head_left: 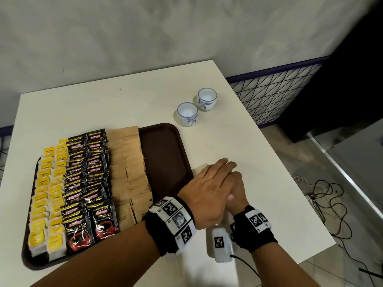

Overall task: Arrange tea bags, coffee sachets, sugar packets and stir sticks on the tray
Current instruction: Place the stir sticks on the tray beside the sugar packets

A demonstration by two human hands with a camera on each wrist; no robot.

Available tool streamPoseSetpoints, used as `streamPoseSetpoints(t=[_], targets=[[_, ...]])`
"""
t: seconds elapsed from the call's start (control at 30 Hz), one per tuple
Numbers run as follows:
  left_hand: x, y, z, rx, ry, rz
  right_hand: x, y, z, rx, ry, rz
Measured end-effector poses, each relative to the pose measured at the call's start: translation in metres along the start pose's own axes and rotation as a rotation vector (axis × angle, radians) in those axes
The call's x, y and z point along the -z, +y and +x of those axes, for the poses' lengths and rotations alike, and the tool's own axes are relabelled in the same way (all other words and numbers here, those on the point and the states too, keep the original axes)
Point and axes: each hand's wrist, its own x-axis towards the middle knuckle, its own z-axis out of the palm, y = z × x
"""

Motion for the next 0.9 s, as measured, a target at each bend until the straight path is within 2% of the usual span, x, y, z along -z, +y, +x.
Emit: streamPoseSetpoints(t=[0.03, 0.07, 0.1, 0.17, 0.2, 0.23, 0.27, 0.3, 0.37, 0.4, 0.43, 0.5, 0.53, 0.57, 0.63, 0.67, 0.7, 0.77, 0.8, 0.87, 0.9], targets=[[-0.001, 0.000, 0.000, 0.007, 0.000, 0.014, -0.002, -0.008, -0.001, 0.130, 0.021, -0.002], [-0.002, -0.001, 0.000, 0.009, 0.006, 0.025, -0.004, -0.014, -0.004, 0.224, -0.097, 0.001], [-0.003, -0.001, 0.001, 0.006, 0.015, 0.031, 0.000, -0.017, -0.003, 0.256, -0.104, -0.011], [-0.003, -0.003, 0.001, -0.008, 0.035, 0.026, -0.004, -0.011, -0.001, 0.392, 0.016, -0.075], [-0.004, -0.003, 0.002, -0.011, 0.042, 0.013, -0.003, -0.019, -0.006, 0.450, 0.126, -0.120], [-0.005, -0.004, 0.002, -0.011, 0.047, -0.010, -0.006, -0.013, -0.007, 0.389, 0.100, -0.111], [-0.006, -0.004, 0.002, -0.013, 0.056, -0.040, -0.008, -0.008, -0.007, 0.224, 0.013, 0.000], [-0.006, -0.004, 0.002, -0.017, 0.069, -0.073, -0.009, -0.010, -0.006, 0.068, 0.038, 0.009], [-0.006, -0.003, 0.002, -0.029, 0.094, -0.137, -0.005, 0.000, -0.006, -0.196, -0.128, 0.045], [-0.006, -0.003, 0.003, -0.037, 0.101, -0.159, -0.004, 0.003, -0.005, -0.238, -0.182, 0.000], [-0.005, -0.003, 0.003, -0.050, 0.103, -0.169, 0.000, 0.001, -0.006, -0.234, -0.191, 0.011], [-0.006, -0.004, 0.002, -0.077, 0.104, -0.169, 0.003, 0.001, -0.006, -0.115, -0.144, -0.001], [-0.007, -0.005, 0.001, -0.086, 0.099, -0.167, 0.003, -0.006, -0.006, -0.122, -0.199, 0.156], [-0.007, -0.005, 0.001, -0.089, 0.095, -0.166, 0.002, -0.010, -0.004, -0.082, -0.272, 0.105], [-0.006, -0.006, 0.000, -0.089, 0.077, -0.190, 0.008, -0.010, -0.003, 0.205, -0.086, -0.110], [-0.003, -0.005, -0.001, -0.081, 0.073, -0.226, 0.005, -0.008, -0.003, 0.150, -0.176, -0.042], [0.002, -0.005, -0.002, -0.055, 0.072, -0.292, -0.002, -0.011, -0.006, 0.075, -0.293, 0.138], [0.018, -0.010, -0.007, 0.072, 0.096, -0.440, -0.004, -0.007, -0.010, -0.019, -0.192, 0.293], [0.026, -0.015, -0.010, 0.140, 0.141, -0.472, -0.003, -0.009, -0.013, -0.054, -0.246, 0.329], [0.042, -0.028, -0.017, 0.240, 0.230, -0.521, -0.001, -0.010, -0.013, -0.025, -0.276, 0.220], [0.050, -0.034, -0.020, 0.268, 0.230, -0.570, -0.003, -0.012, -0.011, -0.023, -0.302, 0.202]])
